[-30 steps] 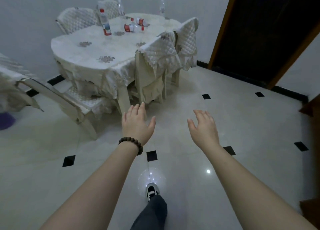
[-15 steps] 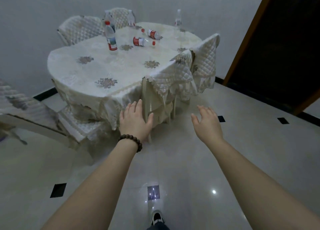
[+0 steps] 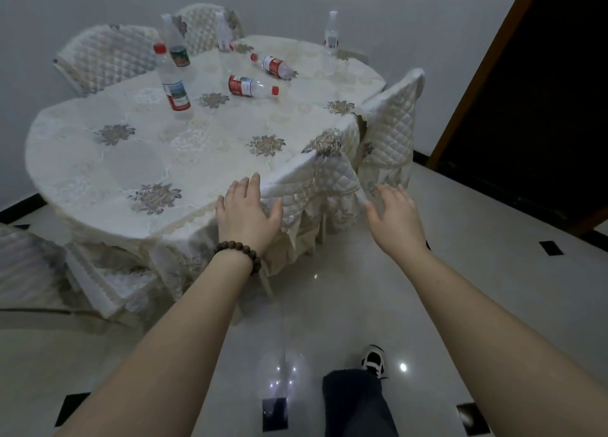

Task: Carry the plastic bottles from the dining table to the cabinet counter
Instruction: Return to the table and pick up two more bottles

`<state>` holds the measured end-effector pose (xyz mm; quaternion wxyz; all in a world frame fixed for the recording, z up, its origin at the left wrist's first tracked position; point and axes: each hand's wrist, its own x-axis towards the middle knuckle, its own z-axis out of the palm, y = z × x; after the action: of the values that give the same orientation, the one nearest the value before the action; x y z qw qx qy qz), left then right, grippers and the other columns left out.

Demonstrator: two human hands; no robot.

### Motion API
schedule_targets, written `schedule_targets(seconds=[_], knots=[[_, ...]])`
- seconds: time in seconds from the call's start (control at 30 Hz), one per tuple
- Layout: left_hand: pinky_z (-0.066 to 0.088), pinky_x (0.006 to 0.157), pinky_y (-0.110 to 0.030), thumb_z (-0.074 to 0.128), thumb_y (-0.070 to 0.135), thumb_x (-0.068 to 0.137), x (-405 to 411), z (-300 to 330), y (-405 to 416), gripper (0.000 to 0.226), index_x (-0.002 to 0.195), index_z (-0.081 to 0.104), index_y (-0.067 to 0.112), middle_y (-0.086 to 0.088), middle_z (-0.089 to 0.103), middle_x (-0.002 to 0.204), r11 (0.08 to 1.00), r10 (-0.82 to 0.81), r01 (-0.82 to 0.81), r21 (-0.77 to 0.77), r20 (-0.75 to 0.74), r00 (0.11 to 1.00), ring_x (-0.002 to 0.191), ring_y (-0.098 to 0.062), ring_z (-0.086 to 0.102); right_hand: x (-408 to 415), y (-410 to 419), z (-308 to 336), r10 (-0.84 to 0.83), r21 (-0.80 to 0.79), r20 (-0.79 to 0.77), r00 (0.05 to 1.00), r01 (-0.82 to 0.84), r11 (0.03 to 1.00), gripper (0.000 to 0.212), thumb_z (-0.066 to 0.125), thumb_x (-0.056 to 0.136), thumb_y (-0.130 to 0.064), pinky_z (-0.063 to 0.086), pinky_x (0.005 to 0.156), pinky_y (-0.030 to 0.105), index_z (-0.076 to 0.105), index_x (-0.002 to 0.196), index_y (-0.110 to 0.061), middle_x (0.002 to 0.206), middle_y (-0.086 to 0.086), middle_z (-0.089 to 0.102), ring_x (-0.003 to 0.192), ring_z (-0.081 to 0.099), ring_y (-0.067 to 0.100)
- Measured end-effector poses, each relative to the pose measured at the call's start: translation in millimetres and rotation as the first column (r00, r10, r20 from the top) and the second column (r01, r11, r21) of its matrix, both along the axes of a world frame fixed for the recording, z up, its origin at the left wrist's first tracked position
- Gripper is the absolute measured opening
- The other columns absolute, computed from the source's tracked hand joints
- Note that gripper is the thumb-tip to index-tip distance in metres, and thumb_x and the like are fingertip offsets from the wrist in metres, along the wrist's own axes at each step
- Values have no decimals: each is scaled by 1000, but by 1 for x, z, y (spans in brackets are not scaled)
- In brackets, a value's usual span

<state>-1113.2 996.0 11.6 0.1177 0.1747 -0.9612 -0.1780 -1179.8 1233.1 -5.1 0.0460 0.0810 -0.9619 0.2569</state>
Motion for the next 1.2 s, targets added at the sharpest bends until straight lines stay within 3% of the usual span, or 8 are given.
schedule_targets(seconds=[0.37,0.63,0.9,1.2], knots=[[17,116,-46,41,49,94,-220,13,82,65,148,28,17,-7,34,152,993,116,-116,-9,-8,993,142,-25,25,-241,74,20,121,5,-19,992,-121,993,52,42,97,-39,18,118,40,39,143,-14,150,6,38,142,23,24],[19,115,-48,41,48,94,-327,15,108,64,148,29,15,-8,34,152,980,199,-199,-33,8,980,142,-25,26,-374,104,34,180,-12,-48,982,-181,983,51,43,98,-37,19,118,41,42,141,-11,147,9,41,142,25,26],[17,116,-48,40,48,95,-422,1,94,65,149,26,15,-8,31,153,972,237,-236,-11,25,971,143,-25,24,-486,83,30,245,31,-50,968,-244,969,53,41,97,-40,18,118,43,38,143,-13,150,6,38,144,21,24],[20,114,-48,44,46,93,-548,-8,41,63,146,32,13,-9,37,150,939,345,-344,25,-35,938,140,-25,28,-631,4,27,401,76,-52,914,-397,915,53,42,98,-37,16,118,41,36,144,-13,152,6,35,146,15,24]])
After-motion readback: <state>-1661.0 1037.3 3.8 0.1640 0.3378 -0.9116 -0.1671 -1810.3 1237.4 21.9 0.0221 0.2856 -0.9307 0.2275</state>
